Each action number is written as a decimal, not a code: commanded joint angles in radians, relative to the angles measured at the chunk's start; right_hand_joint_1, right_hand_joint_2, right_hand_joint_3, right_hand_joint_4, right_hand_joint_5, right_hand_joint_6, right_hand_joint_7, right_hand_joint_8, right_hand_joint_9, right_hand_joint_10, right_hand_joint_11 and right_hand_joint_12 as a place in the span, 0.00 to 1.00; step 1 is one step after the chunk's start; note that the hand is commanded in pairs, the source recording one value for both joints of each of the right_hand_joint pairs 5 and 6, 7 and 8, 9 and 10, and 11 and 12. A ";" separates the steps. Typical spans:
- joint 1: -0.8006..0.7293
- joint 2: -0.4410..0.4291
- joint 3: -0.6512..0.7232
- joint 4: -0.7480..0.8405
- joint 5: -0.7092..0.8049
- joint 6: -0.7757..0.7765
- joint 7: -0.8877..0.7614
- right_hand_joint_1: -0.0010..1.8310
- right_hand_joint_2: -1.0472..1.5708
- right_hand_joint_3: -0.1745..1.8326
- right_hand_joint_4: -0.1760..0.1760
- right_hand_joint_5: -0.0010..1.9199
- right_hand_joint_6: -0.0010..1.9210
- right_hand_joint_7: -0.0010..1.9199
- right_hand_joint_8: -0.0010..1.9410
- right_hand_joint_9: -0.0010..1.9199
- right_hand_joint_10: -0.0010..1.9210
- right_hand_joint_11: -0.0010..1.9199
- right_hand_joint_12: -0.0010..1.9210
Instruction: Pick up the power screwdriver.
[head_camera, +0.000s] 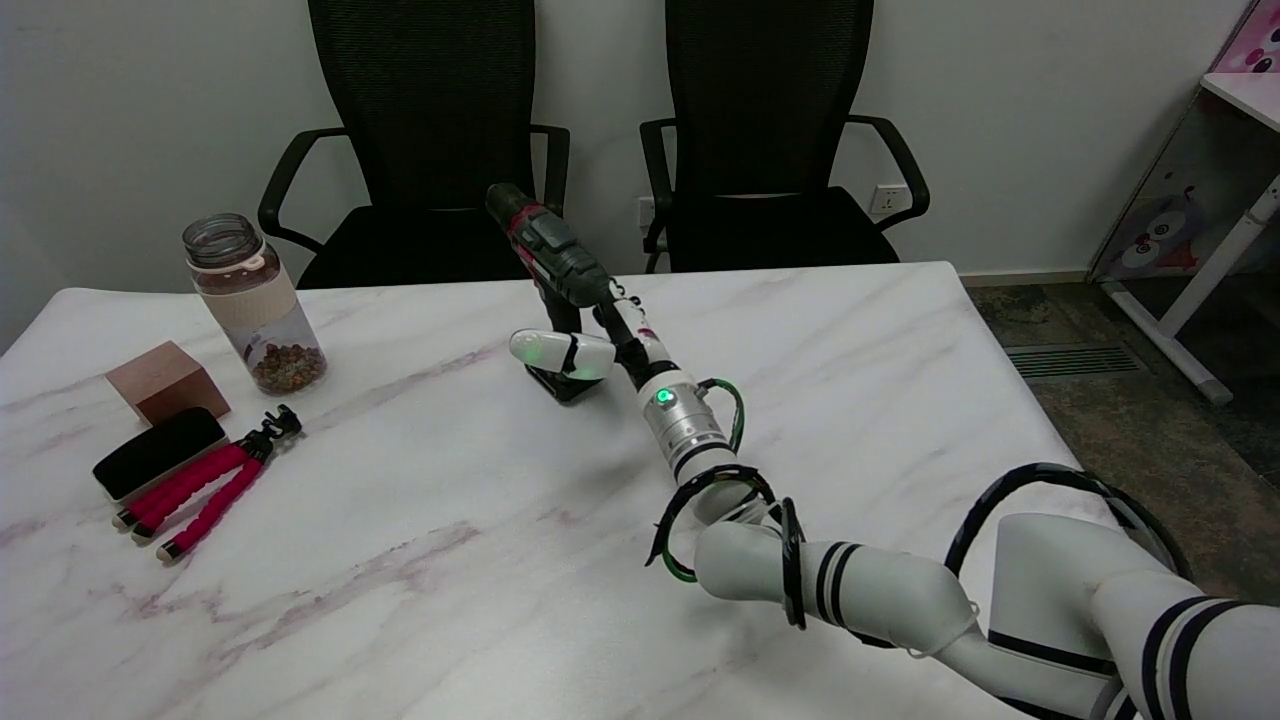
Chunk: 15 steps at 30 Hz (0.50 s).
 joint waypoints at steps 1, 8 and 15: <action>0.043 -0.047 -0.023 0.116 0.000 -0.034 0.127 0.34 0.36 0.15 0.38 0.00 0.00 0.00 0.00 0.00 0.00 0.05 0.05; 0.043 -0.049 -0.032 0.137 0.000 -0.028 0.208 0.34 0.33 0.15 0.46 0.00 0.00 0.00 0.00 0.00 0.00 0.05 0.05; 0.045 -0.049 -0.033 0.140 0.000 -0.018 0.288 0.34 0.32 0.16 0.53 0.00 0.00 0.00 0.00 0.01 0.01 0.03 0.03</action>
